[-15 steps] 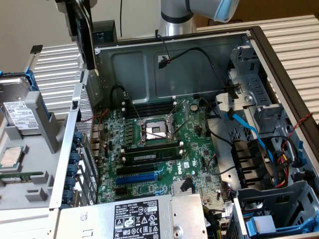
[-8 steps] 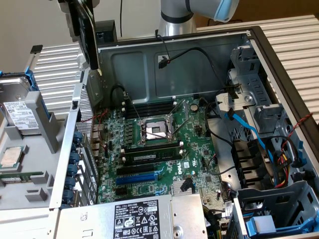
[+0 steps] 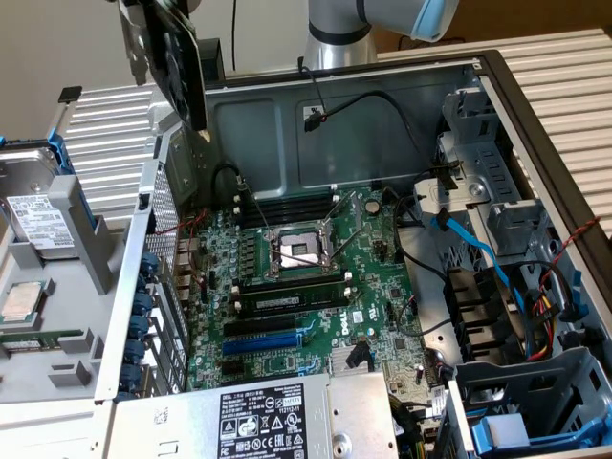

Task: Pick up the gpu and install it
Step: 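Pick up the gpu and move the gpu toward the slot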

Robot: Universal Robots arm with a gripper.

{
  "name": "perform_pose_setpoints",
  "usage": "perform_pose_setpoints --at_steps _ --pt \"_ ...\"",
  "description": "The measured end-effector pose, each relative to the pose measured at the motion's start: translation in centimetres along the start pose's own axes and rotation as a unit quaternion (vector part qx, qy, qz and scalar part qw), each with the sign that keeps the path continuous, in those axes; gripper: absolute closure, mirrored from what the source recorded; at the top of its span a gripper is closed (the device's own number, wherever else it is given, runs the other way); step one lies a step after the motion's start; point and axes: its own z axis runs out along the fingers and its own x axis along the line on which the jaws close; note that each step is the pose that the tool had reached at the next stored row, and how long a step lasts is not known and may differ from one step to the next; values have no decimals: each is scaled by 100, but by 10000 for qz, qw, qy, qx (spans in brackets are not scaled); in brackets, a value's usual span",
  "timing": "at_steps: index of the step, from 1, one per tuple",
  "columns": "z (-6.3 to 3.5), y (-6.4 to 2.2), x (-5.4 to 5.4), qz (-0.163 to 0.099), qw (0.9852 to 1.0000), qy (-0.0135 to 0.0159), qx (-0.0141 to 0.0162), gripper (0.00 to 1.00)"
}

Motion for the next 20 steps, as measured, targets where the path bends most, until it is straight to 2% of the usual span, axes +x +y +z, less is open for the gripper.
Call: perform_pose_setpoints --at_steps 3,7,10,16,18,20 --pt "0 -3 -5 -268 9996 4 24 73" --pt "-1 -8 -14 -606 9981 9 55 73" --pt "-2 -10 -17 -619 9981 10 56 73" --pt "-20 -114 -197 -713 9974 12 65 73" --pt "-20 -122 -211 -841 9964 13 76 73" --pt "-20 -125 -214 -1020 9947 16 92 73"
